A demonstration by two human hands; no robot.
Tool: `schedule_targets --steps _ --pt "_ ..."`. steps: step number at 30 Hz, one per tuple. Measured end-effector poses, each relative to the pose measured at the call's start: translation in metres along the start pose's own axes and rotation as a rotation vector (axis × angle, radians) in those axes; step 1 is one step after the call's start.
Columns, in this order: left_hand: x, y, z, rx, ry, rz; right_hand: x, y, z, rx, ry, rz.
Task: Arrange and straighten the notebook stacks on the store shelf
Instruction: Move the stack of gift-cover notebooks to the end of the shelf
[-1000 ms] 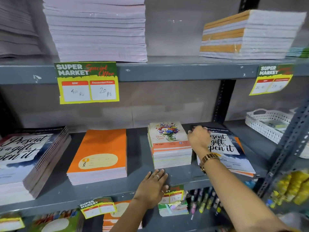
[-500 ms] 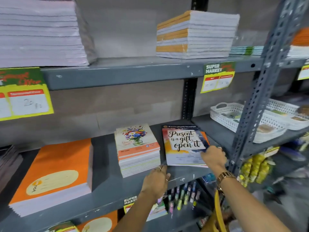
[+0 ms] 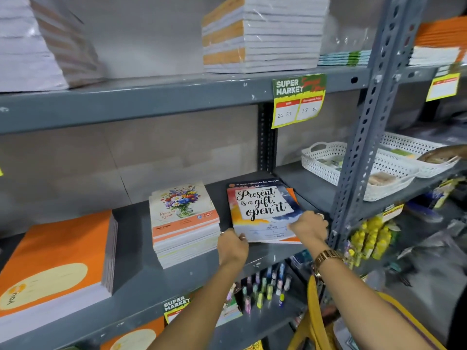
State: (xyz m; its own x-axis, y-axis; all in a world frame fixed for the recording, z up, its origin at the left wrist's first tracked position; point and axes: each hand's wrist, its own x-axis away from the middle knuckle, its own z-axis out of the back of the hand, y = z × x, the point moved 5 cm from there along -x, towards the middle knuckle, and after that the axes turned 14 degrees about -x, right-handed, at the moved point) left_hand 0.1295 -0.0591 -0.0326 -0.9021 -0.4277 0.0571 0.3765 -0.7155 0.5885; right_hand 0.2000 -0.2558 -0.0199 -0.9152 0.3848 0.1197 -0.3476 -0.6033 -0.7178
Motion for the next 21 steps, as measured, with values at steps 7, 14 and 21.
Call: schedule_targets --steps 7,14,21 --pt "-0.016 0.001 0.002 0.358 -0.091 0.29 -0.013 -0.006 0.014 -0.355 0.013 0.002" --pt "-0.004 0.019 0.022 0.552 -0.01 0.216 0.004 -0.025 0.039 -0.512 0.123 0.078" --pt "0.009 0.005 0.075 0.742 0.07 0.129 0.052 -0.063 0.048 -0.668 0.193 0.138"
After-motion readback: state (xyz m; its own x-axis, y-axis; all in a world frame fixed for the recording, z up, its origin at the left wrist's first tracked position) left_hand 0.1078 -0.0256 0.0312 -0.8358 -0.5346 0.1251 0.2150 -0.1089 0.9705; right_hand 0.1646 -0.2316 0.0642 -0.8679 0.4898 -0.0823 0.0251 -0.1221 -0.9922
